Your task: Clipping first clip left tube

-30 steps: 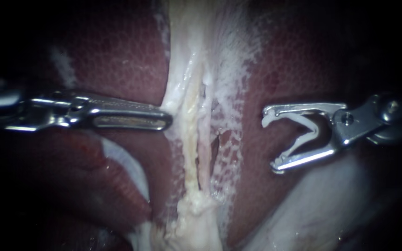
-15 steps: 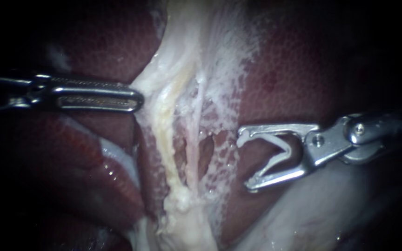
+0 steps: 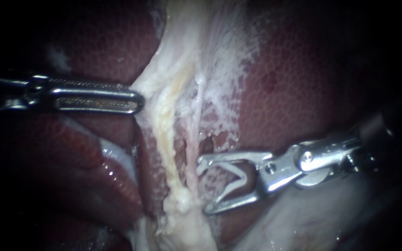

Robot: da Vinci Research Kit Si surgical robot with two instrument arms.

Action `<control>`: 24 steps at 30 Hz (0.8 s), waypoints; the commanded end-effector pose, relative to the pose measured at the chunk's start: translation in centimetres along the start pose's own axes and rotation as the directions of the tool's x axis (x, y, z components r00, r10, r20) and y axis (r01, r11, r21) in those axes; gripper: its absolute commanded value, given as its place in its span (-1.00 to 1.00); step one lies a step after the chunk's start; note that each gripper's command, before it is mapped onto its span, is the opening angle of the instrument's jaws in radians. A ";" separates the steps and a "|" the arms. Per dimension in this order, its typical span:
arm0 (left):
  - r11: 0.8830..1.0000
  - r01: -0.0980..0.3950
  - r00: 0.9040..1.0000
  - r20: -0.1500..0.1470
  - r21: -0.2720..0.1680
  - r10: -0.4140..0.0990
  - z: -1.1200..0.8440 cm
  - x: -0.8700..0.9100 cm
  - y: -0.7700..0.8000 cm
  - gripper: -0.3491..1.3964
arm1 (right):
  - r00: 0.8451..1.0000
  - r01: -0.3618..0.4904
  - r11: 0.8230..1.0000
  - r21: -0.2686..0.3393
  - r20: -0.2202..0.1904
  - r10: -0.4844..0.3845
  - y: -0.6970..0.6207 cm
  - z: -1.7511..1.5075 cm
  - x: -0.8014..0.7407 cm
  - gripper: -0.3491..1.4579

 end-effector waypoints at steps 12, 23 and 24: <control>1.000 -0.005 1.000 0.001 -0.007 0.005 -0.01 -0.02 -0.06 -1.00 | 0.999 -0.002 1.000 -0.006 0.036 0.002 0.18 0.24 -0.24 0.05; 1.000 -0.005 1.000 0.001 -0.006 0.005 0.01 -0.02 -0.07 -1.00 | 0.999 -0.026 0.999 0.032 0.036 0.025 0.12 0.42 -0.13 0.05; 1.000 -0.005 1.000 0.001 -0.006 0.005 0.01 -0.02 -0.07 -1.00 | 0.999 -0.030 0.999 0.037 0.036 0.028 0.11 0.44 -0.11 0.05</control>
